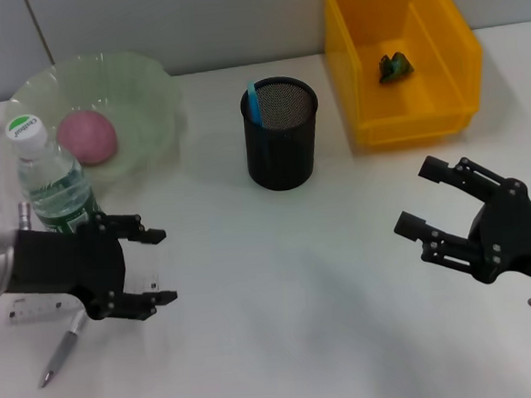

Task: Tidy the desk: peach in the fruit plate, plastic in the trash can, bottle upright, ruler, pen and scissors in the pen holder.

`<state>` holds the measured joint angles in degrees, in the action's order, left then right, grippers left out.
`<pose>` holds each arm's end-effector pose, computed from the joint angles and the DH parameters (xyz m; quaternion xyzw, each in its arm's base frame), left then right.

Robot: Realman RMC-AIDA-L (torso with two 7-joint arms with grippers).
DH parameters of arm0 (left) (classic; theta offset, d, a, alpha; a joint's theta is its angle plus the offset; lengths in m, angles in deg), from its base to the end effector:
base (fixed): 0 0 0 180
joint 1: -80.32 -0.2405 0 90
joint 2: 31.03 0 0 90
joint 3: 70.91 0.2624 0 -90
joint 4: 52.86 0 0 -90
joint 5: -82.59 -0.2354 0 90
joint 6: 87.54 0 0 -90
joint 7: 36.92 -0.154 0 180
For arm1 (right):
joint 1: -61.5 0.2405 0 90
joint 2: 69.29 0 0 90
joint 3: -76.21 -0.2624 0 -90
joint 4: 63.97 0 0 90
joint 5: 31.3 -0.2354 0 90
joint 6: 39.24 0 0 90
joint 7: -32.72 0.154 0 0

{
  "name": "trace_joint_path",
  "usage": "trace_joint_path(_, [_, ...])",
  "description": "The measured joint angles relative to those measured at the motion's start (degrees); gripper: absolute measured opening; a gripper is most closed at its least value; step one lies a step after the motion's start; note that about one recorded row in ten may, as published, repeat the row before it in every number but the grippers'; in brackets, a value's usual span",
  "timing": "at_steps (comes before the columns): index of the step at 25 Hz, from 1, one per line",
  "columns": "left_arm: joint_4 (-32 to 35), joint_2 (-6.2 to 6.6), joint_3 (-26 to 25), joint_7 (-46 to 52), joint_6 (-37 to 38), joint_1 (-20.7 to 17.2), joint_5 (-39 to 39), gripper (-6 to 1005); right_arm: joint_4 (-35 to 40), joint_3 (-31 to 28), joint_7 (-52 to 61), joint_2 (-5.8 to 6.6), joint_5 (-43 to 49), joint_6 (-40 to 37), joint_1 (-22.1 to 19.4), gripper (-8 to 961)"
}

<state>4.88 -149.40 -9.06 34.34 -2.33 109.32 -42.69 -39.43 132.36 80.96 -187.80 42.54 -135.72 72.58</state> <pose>-0.2494 0.3698 -0.0124 -0.9939 0.0546 -0.0051 0.0953 0.3222 0.2559 -0.0149 -0.8504 0.1517 0.4247 0.2709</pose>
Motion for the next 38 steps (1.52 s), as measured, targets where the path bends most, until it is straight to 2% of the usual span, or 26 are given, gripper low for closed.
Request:
trace_joint_path(7, [1.1,-0.17,2.5,6.4,-0.5,5.1,-11.2,755,-0.7,0.3,-0.2,-0.15,0.1,0.4,0.3,817])
trace_joint_path(13, [0.6,-0.28,5.1,8.3,-1.4,7.5,-17.2,745,-1.6,0.3,-0.2,-0.29,0.8,0.4,0.8,818])
trace_joint_path(19, [0.5,-0.35,7.6,8.9,-1.8,7.8,-18.7,730,-2.7,0.4,-0.2,-0.32,0.8,0.6,1.8,817])
trace_joint_path(38, [-2.0,-0.37,8.3,9.1,-4.1,9.1,-19.3,682,-3.7,0.5,0.1,-0.40,2.4,2.6,3.6,818])
